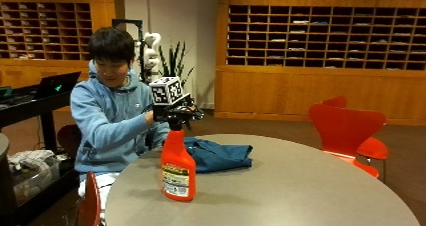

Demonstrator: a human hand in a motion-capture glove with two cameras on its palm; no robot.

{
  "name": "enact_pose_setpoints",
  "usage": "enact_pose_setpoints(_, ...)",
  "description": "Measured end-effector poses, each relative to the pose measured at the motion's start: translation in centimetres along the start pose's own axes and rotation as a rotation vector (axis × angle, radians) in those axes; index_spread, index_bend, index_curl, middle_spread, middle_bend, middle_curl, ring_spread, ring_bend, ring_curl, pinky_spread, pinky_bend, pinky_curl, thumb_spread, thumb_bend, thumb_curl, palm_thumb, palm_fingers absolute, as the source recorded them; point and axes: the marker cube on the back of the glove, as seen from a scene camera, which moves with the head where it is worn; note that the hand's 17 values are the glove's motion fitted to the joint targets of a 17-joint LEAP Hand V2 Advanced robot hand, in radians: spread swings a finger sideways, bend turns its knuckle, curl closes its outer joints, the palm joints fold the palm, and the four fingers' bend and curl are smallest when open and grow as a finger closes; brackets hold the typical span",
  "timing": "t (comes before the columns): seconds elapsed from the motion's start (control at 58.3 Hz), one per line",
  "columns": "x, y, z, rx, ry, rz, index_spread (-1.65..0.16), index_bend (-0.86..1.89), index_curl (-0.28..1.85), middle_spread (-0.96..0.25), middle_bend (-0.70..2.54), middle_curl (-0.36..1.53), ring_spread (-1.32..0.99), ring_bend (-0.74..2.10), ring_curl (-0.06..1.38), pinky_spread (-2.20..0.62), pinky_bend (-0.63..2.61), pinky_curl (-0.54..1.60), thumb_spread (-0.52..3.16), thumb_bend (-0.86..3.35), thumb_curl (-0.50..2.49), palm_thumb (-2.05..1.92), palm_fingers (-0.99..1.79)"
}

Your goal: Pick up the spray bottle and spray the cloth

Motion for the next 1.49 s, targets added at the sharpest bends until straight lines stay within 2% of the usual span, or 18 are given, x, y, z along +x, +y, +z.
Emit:
enact_pose_setpoints(0.12,0.4,-0.2,-0.5,0.052,-0.022,0.017,-0.29,0.25,0.16,-0.01,0.25,0.12,0.11,0.19,0.07,0.21,0.28,0.13,0.74,0.23,0.14,0.45,0.26)
enact_pose_setpoints(0.275,1.3,-0.4,-1.7,0.168,-0.087,0.041,-0.34,0.19,0.22,-0.01,0.23,0.18,0.15,0.19,0.1,0.25,0.29,0.19,0.94,0.17,0.2,0.5,0.25)
enact_pose_setpoints(0.463,2.6,1.5,-3.5,0.397,-0.28,0.121,-0.35,0.14,0.24,-0.01,0.23,0.23,0.16,0.22,0.14,0.26,0.3,0.24,1.02,0.1,0.26,0.54,0.27)
enact_pose_setpoints(0.635,7.2,2.0,-5.1,0.55,-0.484,0.242,-0.31,0.14,0.25,-0.02,0.28,0.28,0.15,0.28,0.19,0.25,0.27,0.26,1.03,0.05,0.31,0.62,0.38)
enact_pose_setpoints(0.669,8.1,2.1,-5.3,0.545,-0.528,0.291,-0.31,0.14,0.26,-0.02,0.28,0.29,0.14,0.28,0.2,0.25,0.27,0.27,1.03,0.04,0.32,0.63,0.38)
enact_pose_setpoints(0.738,9.6,2.4,-6.0,0.508,-0.652,0.49,-0.29,0.13,0.26,-0.02,0.28,0.3,0.14,0.29,0.21,0.25,0.28,0.28,1.02,0.02,0.33,0.65,0.38)
enact_pose_setpoints(0.789,11.5,2.1,-5.8,0.618,-0.679,0.459,-0.29,0.12,0.25,-0.02,0.29,0.31,0.14,0.3,0.22,0.25,0.28,0.29,1.02,0.01,0.35,0.67,0.37)
enact_pose_setpoints(0.841,13.1,2.2,-5.7,0.631,-0.747,0.458,-0.27,0.12,0.25,-0.02,0.28,0.32,0.14,0.3,0.23,0.25,0.29,0.3,1.02,0.0,0.36,0.68,0.36)
enact_pose_setpoints(0.927,16.2,0.8,-4.8,0.742,-0.786,0.491,-0.26,0.12,0.24,-0.02,0.28,0.33,0.14,0.31,0.24,0.25,0.29,0.31,1.01,-0.01,0.38,0.71,0.35)
enact_pose_setpoints(1.047,19.0,-0.5,-3.3,0.712,-0.843,0.608,-0.23,0.11,0.24,-0.01,0.29,0.34,0.14,0.33,0.25,0.25,0.3,0.32,1.0,-0.02,0.4,0.74,0.34)
enact_pose_setpoints(1.201,20.8,-1.7,-1.5,0.667,-0.931,0.674,-0.21,0.1,0.22,0.03,0.26,0.34,0.14,0.37,0.28,0.25,0.34,0.34,1.0,-0.03,0.42,0.74,0.28)
enact_pose_setpoints(1.321,21.2,-2.9,0.0,0.551,-1.004,0.687,-0.2,0.09,0.2,0.06,0.22,0.34,0.15,0.39,0.29,0.25,0.4,0.36,1.0,-0.03,0.42,0.73,0.19)
enact_pose_setpoints(1.493,20.9,-4.4,1.0,0.48,-1.087,0.667,-0.2,0.09,0.18,0.12,0.2,0.34,0.17,0.38,0.29,0.27,0.48,0.38,0.98,-0.03,0.42,0.7,0.04)
